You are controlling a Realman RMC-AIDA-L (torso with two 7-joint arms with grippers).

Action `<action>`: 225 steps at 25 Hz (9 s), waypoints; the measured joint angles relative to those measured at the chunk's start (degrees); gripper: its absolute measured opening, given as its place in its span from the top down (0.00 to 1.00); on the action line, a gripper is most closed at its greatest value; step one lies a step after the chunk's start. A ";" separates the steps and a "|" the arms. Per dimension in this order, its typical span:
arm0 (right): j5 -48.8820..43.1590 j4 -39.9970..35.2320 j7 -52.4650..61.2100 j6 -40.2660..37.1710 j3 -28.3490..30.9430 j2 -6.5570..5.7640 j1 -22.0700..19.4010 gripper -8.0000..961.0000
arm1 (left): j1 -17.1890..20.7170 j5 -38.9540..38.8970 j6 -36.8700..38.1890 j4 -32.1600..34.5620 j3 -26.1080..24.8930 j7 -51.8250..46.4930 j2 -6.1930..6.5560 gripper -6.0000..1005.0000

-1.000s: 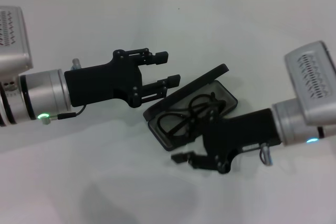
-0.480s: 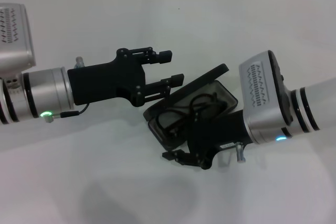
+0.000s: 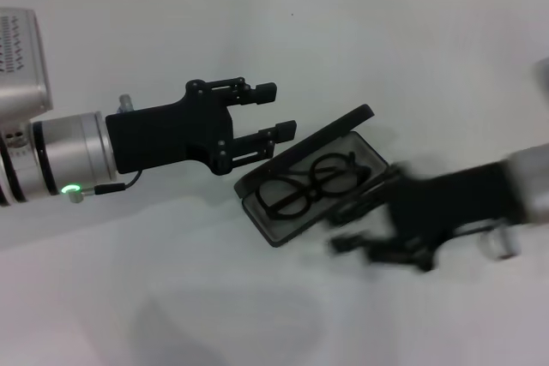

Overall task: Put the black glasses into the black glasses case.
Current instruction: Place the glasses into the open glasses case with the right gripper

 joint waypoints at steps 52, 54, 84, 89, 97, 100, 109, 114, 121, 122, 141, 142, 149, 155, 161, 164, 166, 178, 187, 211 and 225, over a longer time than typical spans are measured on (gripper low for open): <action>-10.78 -3.02 4.47 25.32 -4.64 2.02 5.49 0.72 | -2.17 0.24 -4.02 -2.05 0.02 1.88 -0.20 0.41; -10.79 -4.17 4.51 25.34 -4.62 1.92 4.52 0.82 | -2.24 0.22 -4.06 -2.01 -0.02 1.88 -0.19 0.41; -13.48 -12.38 5.34 20.63 -2.16 1.58 -0.77 0.91 | -2.56 0.21 -4.23 -1.25 -0.04 1.71 -0.06 0.41; -13.69 -12.41 6.19 17.63 0.77 1.48 -0.42 0.81 | -2.78 0.18 -4.23 -1.25 -0.04 1.71 -0.05 0.41; -12.94 -14.16 5.79 12.33 10.25 1.72 -3.15 0.63 | -2.90 0.06 -4.22 -1.26 -0.04 1.71 -0.05 0.41; -10.77 -14.78 5.36 12.18 14.08 1.83 -4.96 0.62 | -2.92 0.28 -4.22 -1.56 0.18 1.73 -0.06 0.41; -2.74 -12.01 0.30 15.80 20.85 1.82 -8.92 0.63 | -2.91 2.64 -4.00 -1.77 3.19 1.87 -0.23 0.41; -2.69 -11.28 -0.09 16.03 20.50 1.91 -8.81 0.63 | -3.82 2.46 -5.49 -2.47 5.09 1.42 -0.46 0.41; -2.76 -10.97 -0.16 15.94 20.31 1.92 -8.96 0.63 | -5.23 2.13 -11.04 -4.62 5.73 1.07 -0.78 0.41; -2.78 -10.75 -0.16 15.89 20.30 1.92 -8.96 0.63 | -5.21 2.13 -11.26 -4.72 5.84 1.13 -0.79 0.41; -7.29 -8.03 2.85 16.07 3.89 1.83 -1.66 0.64 | 1.69 -18.41 -1.60 -4.73 5.87 8.38 0.00 0.41; -7.80 -7.76 3.76 17.72 2.28 1.85 -0.65 0.64 | 2.06 -18.95 -1.60 -4.74 5.87 8.66 0.01 0.41; -9.25 -7.92 5.83 23.70 -5.85 2.05 1.92 0.70 | 4.39 -22.61 -1.49 -4.76 5.61 10.72 0.04 0.41; -9.20 -8.60 5.84 24.80 -6.66 2.26 1.88 0.86 | 4.74 -22.77 -1.45 -4.80 5.24 11.02 0.03 0.41; -9.19 -8.18 5.90 25.09 -7.18 2.27 2.02 0.90 | 4.47 -22.52 -1.41 -4.79 5.23 11.05 0.03 0.41; -8.92 -8.62 5.90 25.25 -7.45 2.27 1.76 0.92 | 4.44 -22.45 -1.41 -4.78 5.23 11.06 0.12 0.41; -8.92 -8.50 5.91 25.25 -7.47 2.27 1.80 0.92 | 4.42 -22.42 -1.41 -4.77 5.24 11.07 0.18 0.41; -8.96 -6.90 6.49 26.98 -8.35 2.27 2.97 0.92 | 4.25 -22.35 -1.46 -4.47 5.23 11.10 0.31 0.41; -8.72 -6.99 6.49 26.90 -8.92 2.27 3.23 0.92 | 4.36 -22.36 -1.50 -4.29 5.24 11.11 0.62 0.41; -10.93 -17.67 9.59 13.01 4.62 1.46 -4.19 0.66 | 4.29 -22.89 -3.13 -4.24 5.02 11.03 0.70 0.41; 4.67 -13.38 -0.71 15.08 23.01 1.57 -16.45 0.65 | -3.07 -6.48 -13.19 -5.31 5.72 3.29 -0.26 0.41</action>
